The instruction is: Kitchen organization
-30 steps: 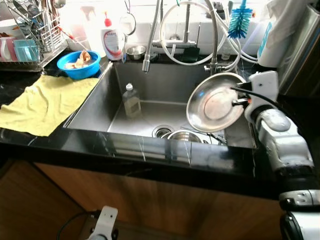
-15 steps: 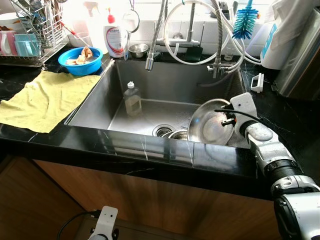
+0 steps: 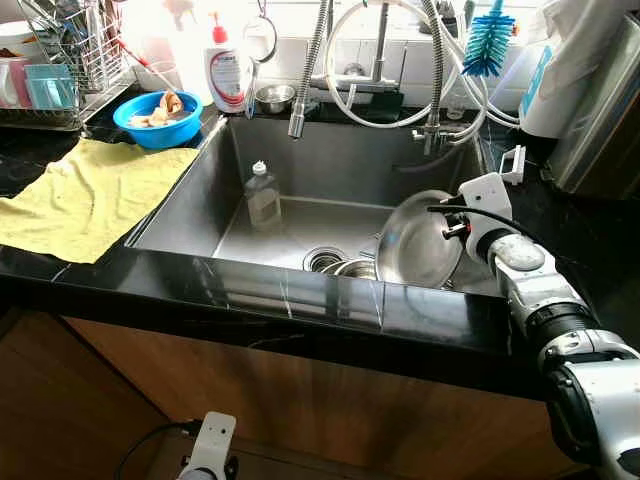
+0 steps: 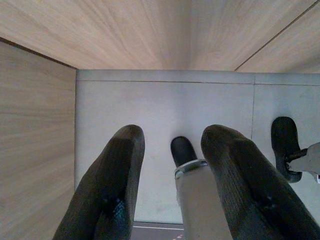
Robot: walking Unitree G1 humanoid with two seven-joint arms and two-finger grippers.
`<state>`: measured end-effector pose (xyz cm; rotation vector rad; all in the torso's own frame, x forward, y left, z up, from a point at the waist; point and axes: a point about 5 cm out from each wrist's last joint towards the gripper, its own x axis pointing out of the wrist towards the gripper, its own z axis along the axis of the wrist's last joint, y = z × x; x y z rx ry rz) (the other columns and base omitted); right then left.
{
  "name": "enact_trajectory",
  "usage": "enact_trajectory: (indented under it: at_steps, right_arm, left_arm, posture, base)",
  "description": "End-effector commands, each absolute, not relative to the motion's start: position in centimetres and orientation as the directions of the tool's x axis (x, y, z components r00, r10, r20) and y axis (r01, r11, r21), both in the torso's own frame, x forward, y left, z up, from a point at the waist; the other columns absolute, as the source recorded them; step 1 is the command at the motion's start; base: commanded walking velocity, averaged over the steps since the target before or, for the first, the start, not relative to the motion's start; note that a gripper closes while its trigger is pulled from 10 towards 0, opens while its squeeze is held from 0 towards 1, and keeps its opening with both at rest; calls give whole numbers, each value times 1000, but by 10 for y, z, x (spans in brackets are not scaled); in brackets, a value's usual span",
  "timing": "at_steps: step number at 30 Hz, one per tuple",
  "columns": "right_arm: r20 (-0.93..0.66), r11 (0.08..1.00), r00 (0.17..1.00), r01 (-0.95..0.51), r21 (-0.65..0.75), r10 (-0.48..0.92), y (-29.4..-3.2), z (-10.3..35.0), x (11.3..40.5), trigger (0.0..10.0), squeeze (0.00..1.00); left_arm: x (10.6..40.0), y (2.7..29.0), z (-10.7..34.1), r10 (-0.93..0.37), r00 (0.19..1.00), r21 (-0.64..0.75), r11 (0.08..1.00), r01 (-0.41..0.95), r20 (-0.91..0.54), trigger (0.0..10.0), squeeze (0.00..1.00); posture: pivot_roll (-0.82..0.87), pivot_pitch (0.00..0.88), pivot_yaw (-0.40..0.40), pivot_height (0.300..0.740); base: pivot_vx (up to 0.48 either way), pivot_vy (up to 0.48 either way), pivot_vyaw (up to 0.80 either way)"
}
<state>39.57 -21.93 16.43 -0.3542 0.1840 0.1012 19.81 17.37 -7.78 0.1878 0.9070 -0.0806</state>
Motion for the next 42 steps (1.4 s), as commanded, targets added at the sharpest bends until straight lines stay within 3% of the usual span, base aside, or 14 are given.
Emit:
enact_trajectory:
  at_steps: [1, 7, 17, 24, 31, 37, 42]
  right_arm:
    - [-174, 937, 982, -122, -326, 68, -219, 171, 398, 10000, 0]
    - [-150, 939, 986, -113, -325, 67, -219, 174, 399, 10000, 0]
    - [119, 965, 993, 24, -262, 8, -227, 202, 393, 10000, 0]
    - [393, 949, 919, 139, -282, -18, -222, 228, 345, 10000, 0]
    - [415, 957, 910, 139, -254, -21, -205, 216, 308, 10000, 0]
    - [376, 949, 910, 257, -184, -173, -223, 203, 281, 10000, 0]
    - [402, 929, 890, 314, -197, -215, -219, 209, 261, 10000, 0]
  left_arm:
    - [196, 176, -78, 27, 615, 135, 982, 130, -788, 10000, 0]
    - [197, 176, -78, 26, 615, 135, 982, 131, -788, 10000, 0]
    - [196, 177, -78, 30, 615, 141, 981, 133, -788, 10000, 0]
    - [195, 180, -78, 31, 616, 153, 977, 147, -788, 10000, 0]
    - [196, 182, -78, 31, 619, 162, 974, 157, -785, 10000, 0]
    - [196, 181, -78, 27, 624, 161, 974, 160, -781, 10000, 0]
    - [196, 183, -77, 29, 624, 167, 972, 163, -781, 10000, 0]
  posture:
    - [-147, 0, 8, 740]
    - [-147, 0, 8, 740]
    - [-150, 0, 19, 740]
    - [-165, 0, 35, 740]
    - [-168, 0, 46, 740]
    - [-174, 0, 53, 740]
    - [-177, 0, 57, 740]
  base:
    - [0, 0, 0]
    - [0, 0, 0]
    - [0, 0, 0]
    - [0, 0, 0]
    - [0, 0, 0]
    - [0, 0, 0]
    - [0, 0, 0]
